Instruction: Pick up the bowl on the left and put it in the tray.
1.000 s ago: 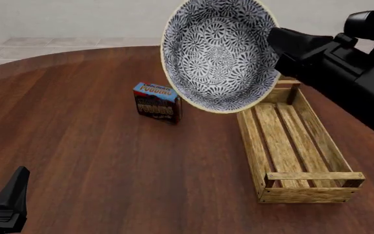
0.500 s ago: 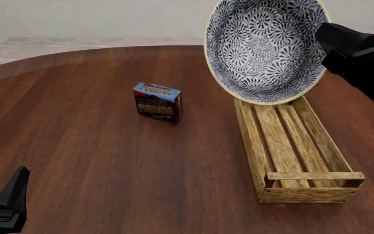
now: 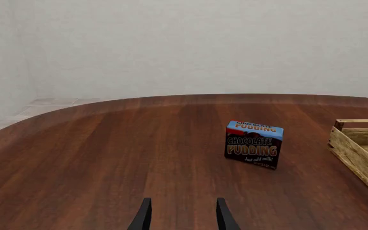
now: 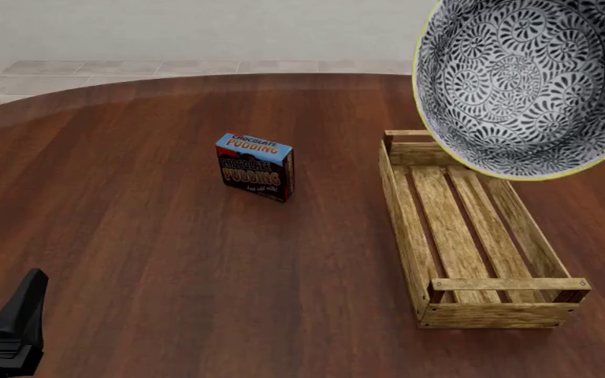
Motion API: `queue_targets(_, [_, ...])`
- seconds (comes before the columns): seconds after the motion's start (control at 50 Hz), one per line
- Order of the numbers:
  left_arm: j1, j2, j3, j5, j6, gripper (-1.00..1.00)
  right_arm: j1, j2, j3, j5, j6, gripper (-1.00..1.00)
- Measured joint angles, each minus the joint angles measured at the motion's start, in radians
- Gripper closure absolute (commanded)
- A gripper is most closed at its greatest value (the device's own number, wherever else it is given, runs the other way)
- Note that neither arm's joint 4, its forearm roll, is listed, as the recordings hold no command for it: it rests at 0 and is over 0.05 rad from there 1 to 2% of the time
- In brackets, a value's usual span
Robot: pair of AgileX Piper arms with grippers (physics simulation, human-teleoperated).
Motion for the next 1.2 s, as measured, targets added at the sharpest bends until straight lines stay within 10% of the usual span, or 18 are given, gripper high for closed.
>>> queue_targets(1.2, [0.0, 0.0, 0.0, 0.0, 0.0, -1.0, -0.114, 0.035, 0.162, -0.047, 0.054, 1.0])
